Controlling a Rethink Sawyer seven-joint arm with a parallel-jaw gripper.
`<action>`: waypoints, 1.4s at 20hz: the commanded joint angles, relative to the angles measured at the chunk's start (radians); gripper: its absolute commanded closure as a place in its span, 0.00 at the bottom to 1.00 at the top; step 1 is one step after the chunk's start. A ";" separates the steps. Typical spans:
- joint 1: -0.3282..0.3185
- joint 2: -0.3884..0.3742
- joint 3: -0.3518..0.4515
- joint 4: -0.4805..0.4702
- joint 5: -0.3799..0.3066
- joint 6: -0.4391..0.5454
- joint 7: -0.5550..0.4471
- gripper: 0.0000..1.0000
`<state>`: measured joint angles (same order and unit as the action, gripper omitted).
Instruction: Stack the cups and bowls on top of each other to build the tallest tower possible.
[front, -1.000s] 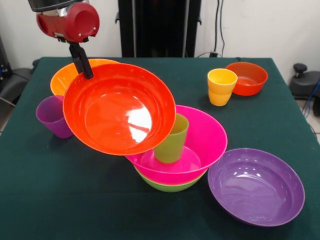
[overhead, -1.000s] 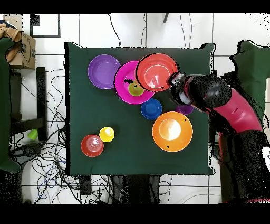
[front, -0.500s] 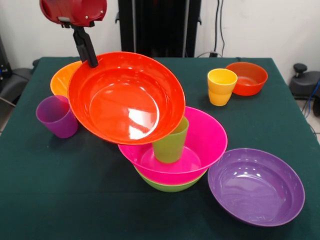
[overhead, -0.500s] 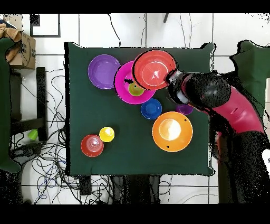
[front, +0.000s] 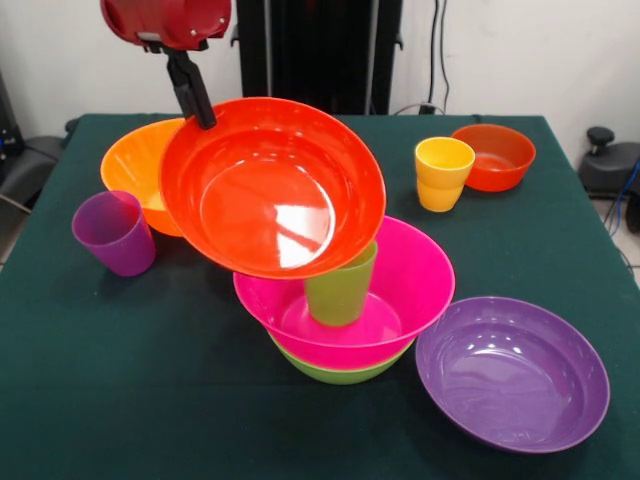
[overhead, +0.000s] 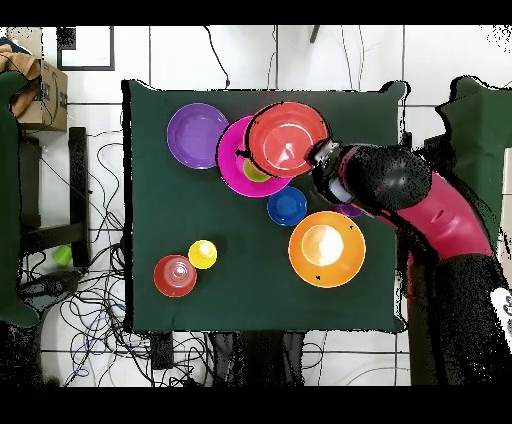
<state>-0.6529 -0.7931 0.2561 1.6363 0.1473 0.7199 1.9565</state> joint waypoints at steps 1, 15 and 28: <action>0.048 0.022 0.068 0.114 0.018 -0.088 0.077 1.00; 0.074 0.038 0.060 0.112 0.033 -0.131 0.099 1.00; 0.083 0.077 0.061 0.092 0.028 -0.190 0.101 1.00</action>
<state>-0.6033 -0.7815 0.2564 1.7027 0.1537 0.6177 1.9565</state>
